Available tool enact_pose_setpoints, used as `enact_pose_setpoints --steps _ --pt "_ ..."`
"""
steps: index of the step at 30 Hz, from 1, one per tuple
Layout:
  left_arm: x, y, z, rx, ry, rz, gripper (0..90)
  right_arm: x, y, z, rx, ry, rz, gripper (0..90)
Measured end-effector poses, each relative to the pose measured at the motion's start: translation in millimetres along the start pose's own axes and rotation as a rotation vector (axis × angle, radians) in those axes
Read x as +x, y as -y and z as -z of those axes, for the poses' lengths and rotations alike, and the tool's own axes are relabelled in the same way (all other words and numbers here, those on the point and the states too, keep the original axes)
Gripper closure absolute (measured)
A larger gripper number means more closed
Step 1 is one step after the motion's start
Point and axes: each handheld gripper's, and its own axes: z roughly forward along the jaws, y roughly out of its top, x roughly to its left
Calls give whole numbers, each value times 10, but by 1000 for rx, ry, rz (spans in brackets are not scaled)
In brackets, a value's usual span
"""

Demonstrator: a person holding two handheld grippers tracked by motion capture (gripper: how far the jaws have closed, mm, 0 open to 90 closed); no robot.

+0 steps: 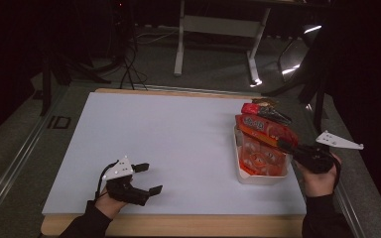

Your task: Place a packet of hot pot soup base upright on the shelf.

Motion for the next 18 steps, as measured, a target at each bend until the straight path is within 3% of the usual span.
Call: enact_pose_setpoints --steps 5,11,14,18 --pt "3 -1 1 -1 -1 1 83 22 9 10 -1 8 3 886" --pt "11 -1 5 -3 -1 6 83 52 -40 9 0 27 -3 771" --pt "3 1 4 -7 -6 -7 83 128 -178 93 -35 36 16 663" --pt "-5 -7 3 -2 -1 -6 83 273 -382 204 -72 24 46 591"
